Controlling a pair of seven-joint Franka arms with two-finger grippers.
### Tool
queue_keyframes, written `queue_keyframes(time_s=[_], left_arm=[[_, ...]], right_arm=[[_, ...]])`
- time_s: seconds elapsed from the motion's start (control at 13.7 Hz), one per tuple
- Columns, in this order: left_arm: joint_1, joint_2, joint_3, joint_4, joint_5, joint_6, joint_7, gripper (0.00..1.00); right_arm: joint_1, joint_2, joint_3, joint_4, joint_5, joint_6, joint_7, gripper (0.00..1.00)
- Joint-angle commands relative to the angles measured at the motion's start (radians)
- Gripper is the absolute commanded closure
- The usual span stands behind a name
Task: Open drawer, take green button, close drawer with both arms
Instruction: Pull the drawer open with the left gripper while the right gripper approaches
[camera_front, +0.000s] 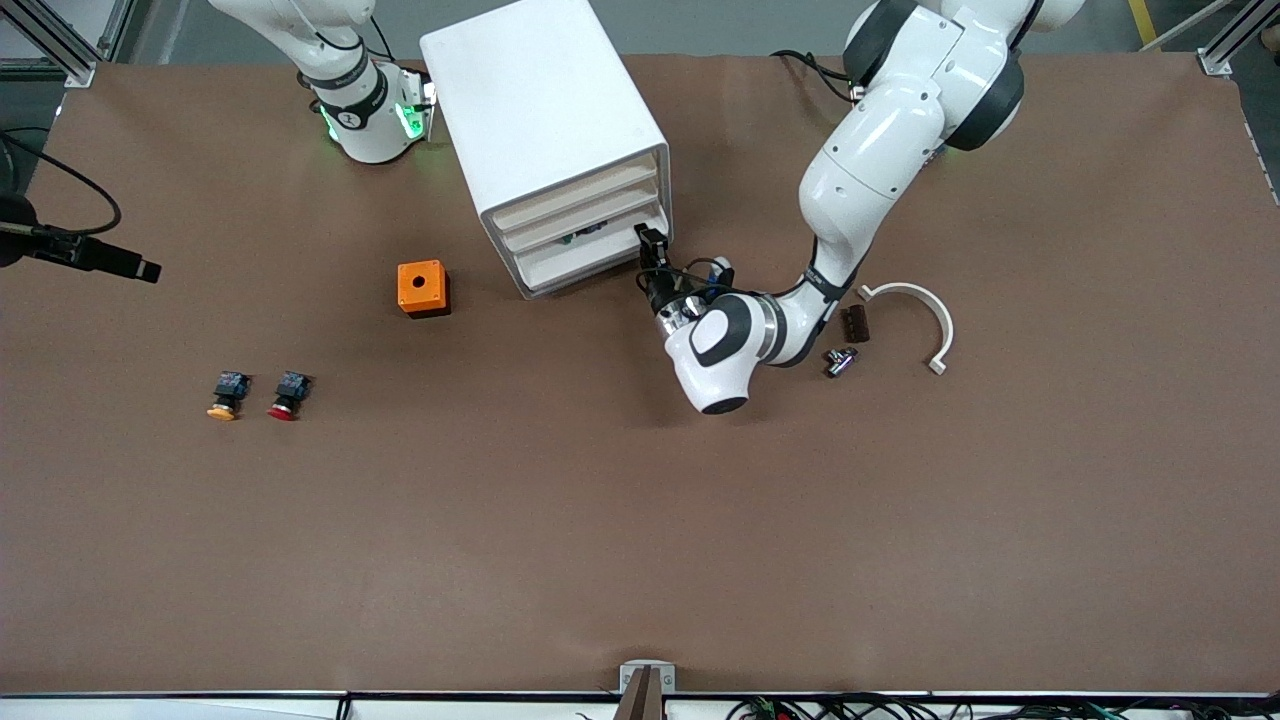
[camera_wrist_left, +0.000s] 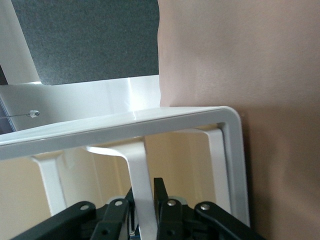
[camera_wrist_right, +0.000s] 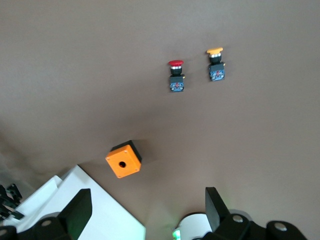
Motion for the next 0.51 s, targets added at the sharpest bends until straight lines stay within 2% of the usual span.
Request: queue_keyframes(time_s=[0.0,0.22,0.44], left_arm=[[0.041,0.004,0.018,0.015,-0.011,-0.006,-0.008,0.83],[0.069,0.0,0.041,0.021,-0.011,-0.006,-0.007,0.83],[0.093,0.001,0.059,0.043,-0.011,0.0,-0.007,0.83]], right_arm=[[0.069,-0.003,0.005,0.014,0.02,-0.01,0.236,0.0],[0.184,-0.005,0.005,0.012,0.02,-0.003,0.515,0.0],[0.272,-0.006,0.005,-0.003,0.02,0.016,0.652,0.0]])
